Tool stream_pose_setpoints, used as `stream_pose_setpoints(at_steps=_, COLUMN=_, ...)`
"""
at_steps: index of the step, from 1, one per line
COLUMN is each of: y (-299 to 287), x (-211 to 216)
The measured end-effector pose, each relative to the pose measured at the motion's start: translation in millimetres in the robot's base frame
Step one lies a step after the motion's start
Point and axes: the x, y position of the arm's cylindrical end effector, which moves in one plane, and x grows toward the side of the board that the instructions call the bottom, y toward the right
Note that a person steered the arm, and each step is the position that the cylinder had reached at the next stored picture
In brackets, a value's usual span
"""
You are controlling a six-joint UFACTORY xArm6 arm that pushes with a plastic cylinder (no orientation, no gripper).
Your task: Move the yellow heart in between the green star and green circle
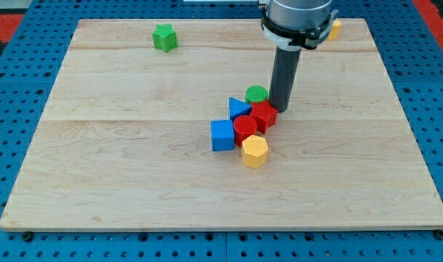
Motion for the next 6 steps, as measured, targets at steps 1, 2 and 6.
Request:
stream_pose_setpoints(at_steps=1, y=-30, x=-5)
stream_pose_setpoints(at_steps=2, y=-4, x=-53)
stream_pose_setpoints(at_steps=6, y=228, x=-219)
